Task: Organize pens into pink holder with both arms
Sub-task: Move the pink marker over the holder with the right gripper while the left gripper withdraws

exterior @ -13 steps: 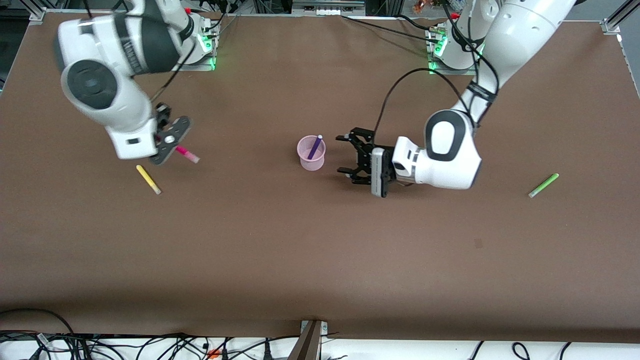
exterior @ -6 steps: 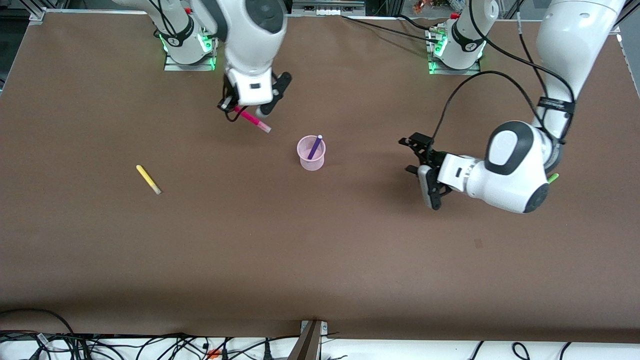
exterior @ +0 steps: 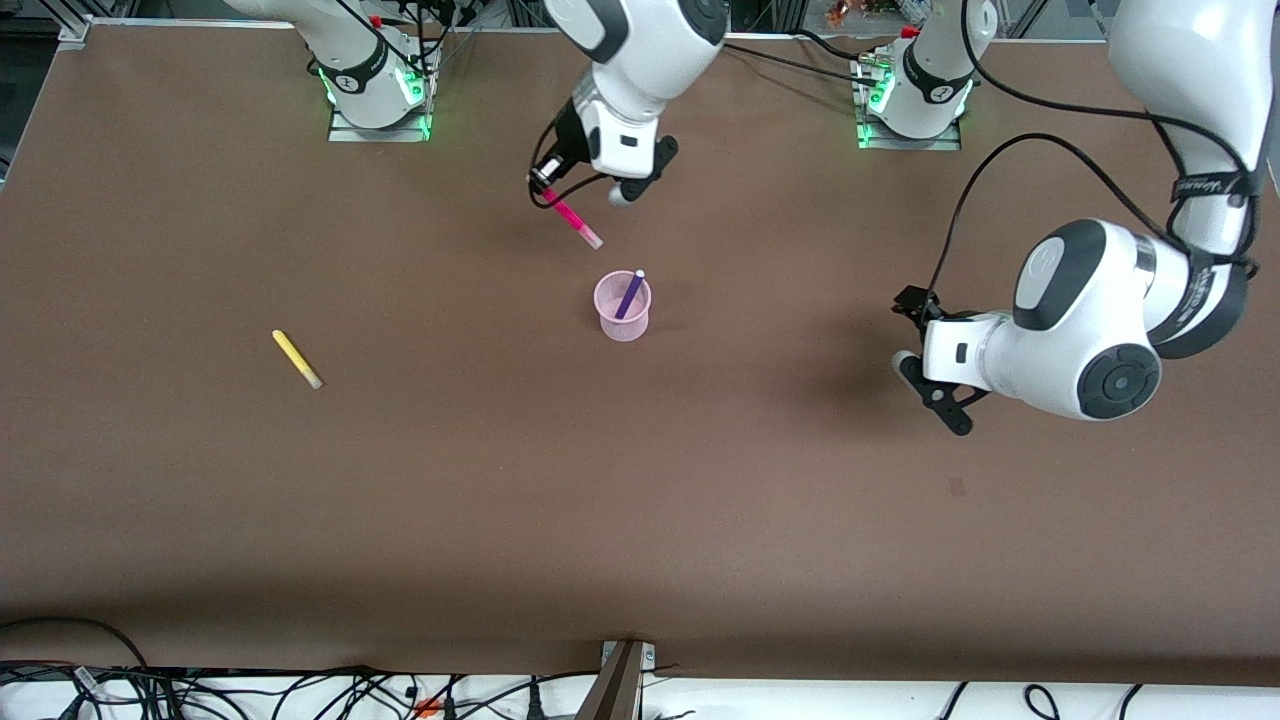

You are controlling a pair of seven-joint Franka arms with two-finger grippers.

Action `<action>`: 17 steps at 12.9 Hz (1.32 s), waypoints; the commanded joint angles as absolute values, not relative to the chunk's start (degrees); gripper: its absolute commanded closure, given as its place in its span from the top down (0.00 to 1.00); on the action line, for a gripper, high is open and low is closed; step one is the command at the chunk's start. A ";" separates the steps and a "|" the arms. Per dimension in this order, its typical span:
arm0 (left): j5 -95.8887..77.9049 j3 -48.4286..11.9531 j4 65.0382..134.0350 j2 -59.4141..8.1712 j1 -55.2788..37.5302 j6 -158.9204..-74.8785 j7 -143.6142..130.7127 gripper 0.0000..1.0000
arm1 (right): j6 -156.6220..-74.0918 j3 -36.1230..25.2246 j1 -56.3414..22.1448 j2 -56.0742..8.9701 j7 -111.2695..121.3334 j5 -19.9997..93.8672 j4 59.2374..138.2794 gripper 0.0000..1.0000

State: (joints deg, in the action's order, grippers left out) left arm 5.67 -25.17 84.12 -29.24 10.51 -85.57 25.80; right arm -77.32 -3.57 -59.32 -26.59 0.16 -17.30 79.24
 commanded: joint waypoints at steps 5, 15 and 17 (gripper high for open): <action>15.91 -25.49 75.17 -23.64 10.11 -78.84 11.34 1.00 | -75.23 -4.39 -63.27 -37.87 0.79 -25.30 72.60 0.01; 13.98 -25.40 67.06 -23.73 12.92 -79.71 -4.89 1.00 | -76.73 -4.83 -65.21 -42.88 -0.35 -28.56 72.69 0.02; 13.10 -25.49 67.06 -23.64 13.18 -79.72 -7.47 1.00 | -77.78 -4.83 -65.21 -43.77 -1.49 -28.91 72.68 0.02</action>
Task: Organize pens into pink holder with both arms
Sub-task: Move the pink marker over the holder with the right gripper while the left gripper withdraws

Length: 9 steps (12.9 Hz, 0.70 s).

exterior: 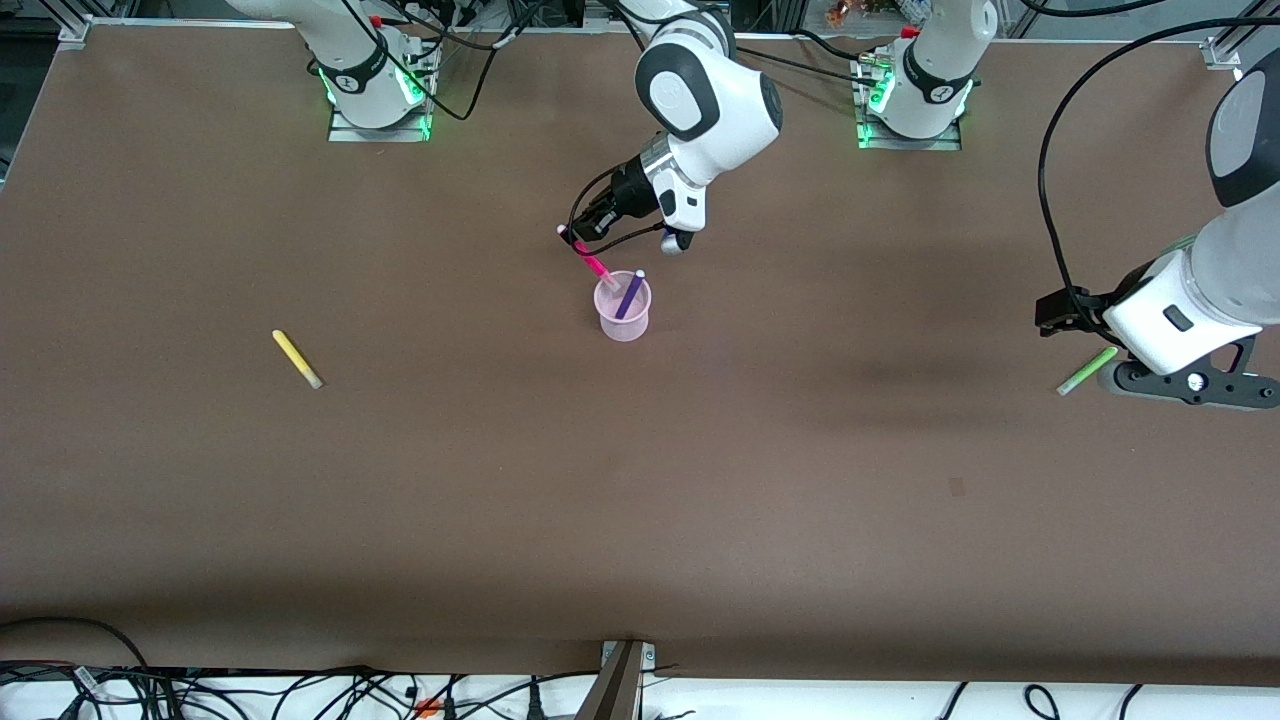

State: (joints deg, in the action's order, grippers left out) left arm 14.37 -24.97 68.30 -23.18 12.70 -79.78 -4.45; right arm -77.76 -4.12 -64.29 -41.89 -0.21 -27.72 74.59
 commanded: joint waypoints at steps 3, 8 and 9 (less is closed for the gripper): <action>9.15 -25.49 67.23 -22.25 15.55 -79.54 -7.56 1.00 | -79.54 -4.92 -65.21 -45.08 -3.43 -29.00 72.69 0.03; 3.00 -19.47 78.01 -13.48 14.61 -85.23 -7.21 1.00 | -79.72 -4.92 -65.21 -45.18 -3.78 -29.09 72.69 0.07; 0.90 -12.29 81.53 -11.01 8.24 -87.86 -7.12 1.00 | -80.15 -4.92 -65.21 -45.18 -3.78 -29.09 72.69 0.13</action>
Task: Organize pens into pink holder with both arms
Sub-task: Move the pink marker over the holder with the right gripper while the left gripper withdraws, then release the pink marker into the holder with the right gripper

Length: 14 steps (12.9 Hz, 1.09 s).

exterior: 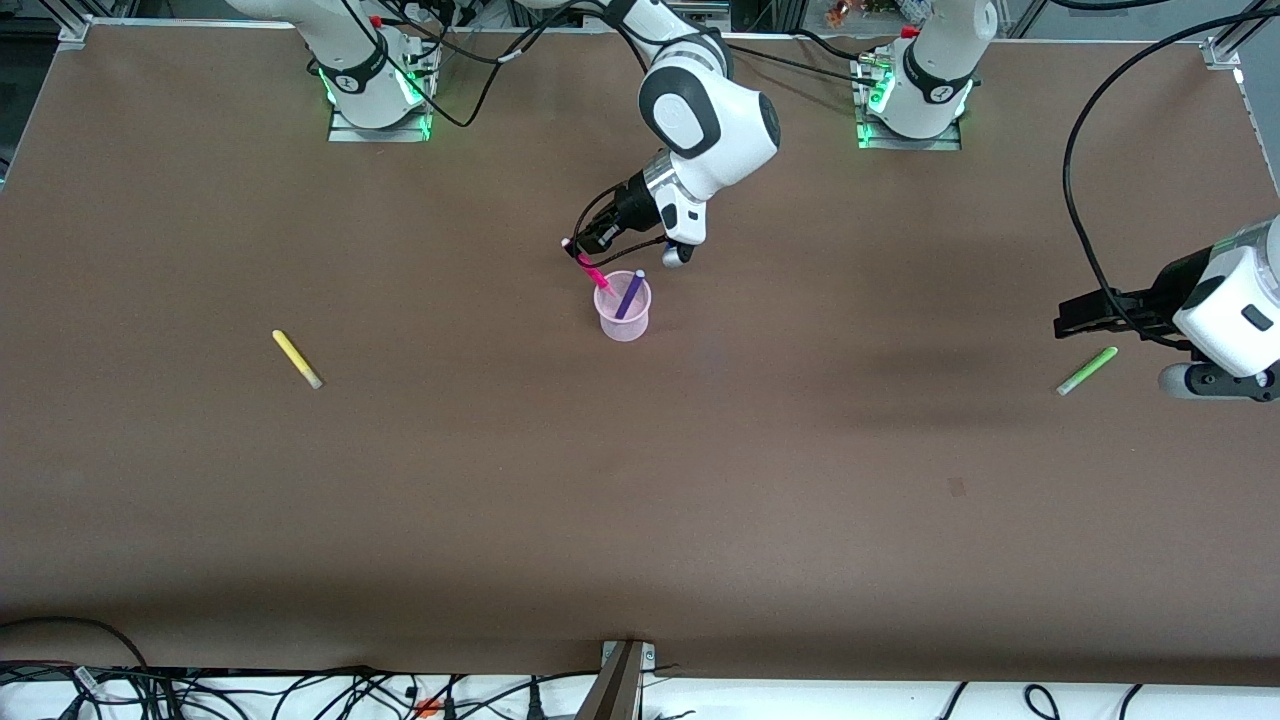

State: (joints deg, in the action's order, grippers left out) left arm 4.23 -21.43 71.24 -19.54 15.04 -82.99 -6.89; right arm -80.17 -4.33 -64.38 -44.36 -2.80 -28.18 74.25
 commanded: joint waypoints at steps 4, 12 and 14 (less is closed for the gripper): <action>0.44 -0.82 89.52 -3.46 -2.52 -90.17 -6.77 1.00 | -80.16 -5.01 -65.21 -45.09 -3.43 -29.27 72.69 0.57; 0.44 -0.70 95.89 1.23 -1.50 -94.66 -2.37 1.00 | -77.35 -10.44 -63.90 -38.18 8.66 -28.22 71.72 0.63; 0.44 -0.79 95.54 1.06 -1.76 -93.79 -2.46 1.00 | -74.81 -12.99 -58.30 -30.02 17.53 -22.88 71.98 0.66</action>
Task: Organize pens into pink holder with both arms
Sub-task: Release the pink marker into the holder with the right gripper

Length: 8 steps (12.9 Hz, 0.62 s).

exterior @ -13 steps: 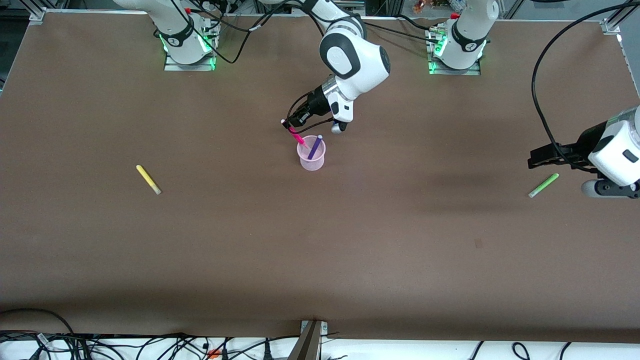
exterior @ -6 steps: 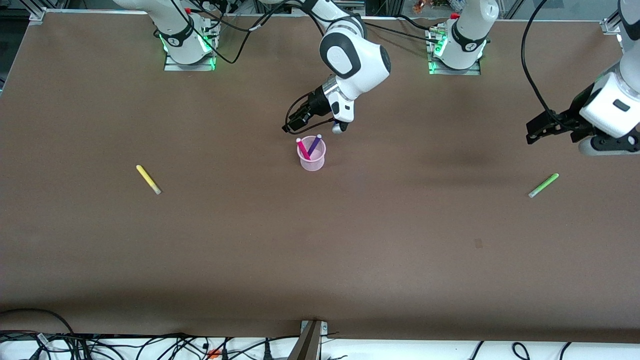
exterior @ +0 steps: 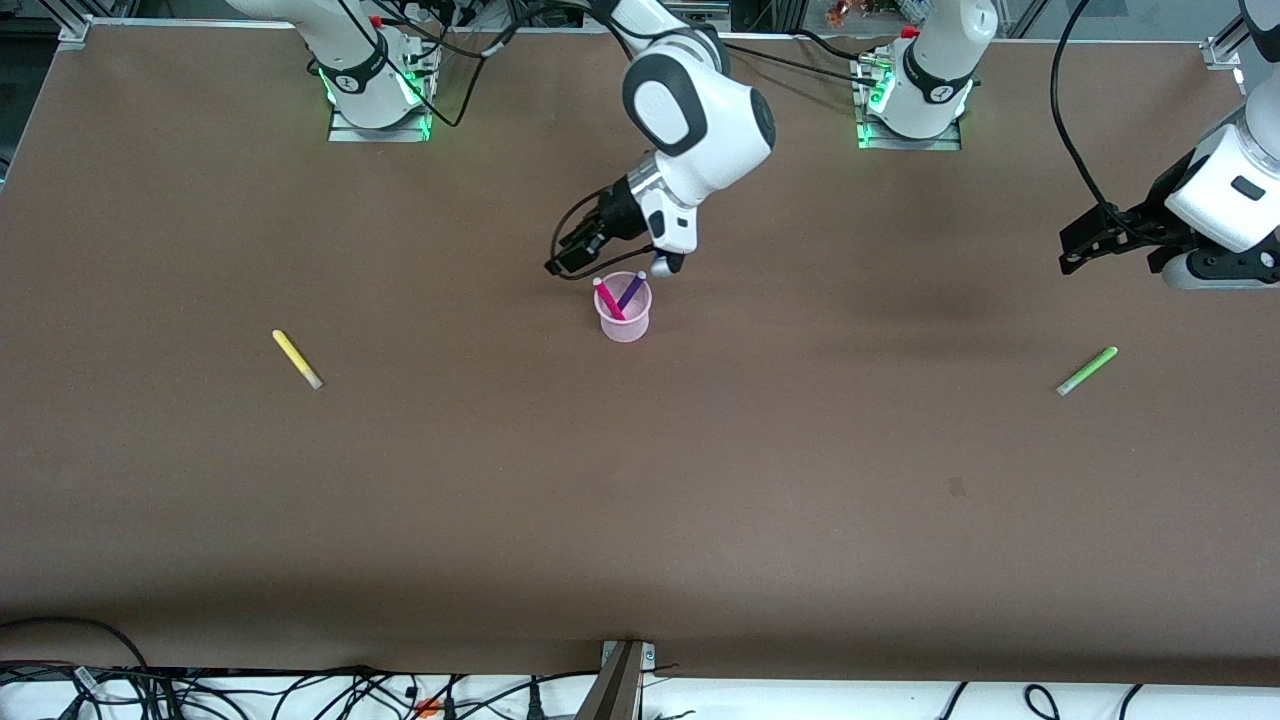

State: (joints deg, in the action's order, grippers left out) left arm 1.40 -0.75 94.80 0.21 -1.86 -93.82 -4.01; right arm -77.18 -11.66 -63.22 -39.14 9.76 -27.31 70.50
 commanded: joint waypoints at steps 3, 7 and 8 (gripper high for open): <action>0.53 -1.14 95.10 0.88 -2.20 -93.08 -3.07 1.00 | -72.86 -19.84 -49.07 -21.03 35.98 -16.28 72.33 0.73; 0.88 -1.14 95.01 0.88 -2.29 -93.08 -3.25 1.00 | -73.82 -37.04 -44.21 -18.90 48.58 -5.12 72.33 1.00; 0.88 -1.14 95.01 0.88 -2.29 -92.99 -3.25 1.00 | -74.18 -40.40 -43.34 -19.16 48.78 -2.84 72.33 1.00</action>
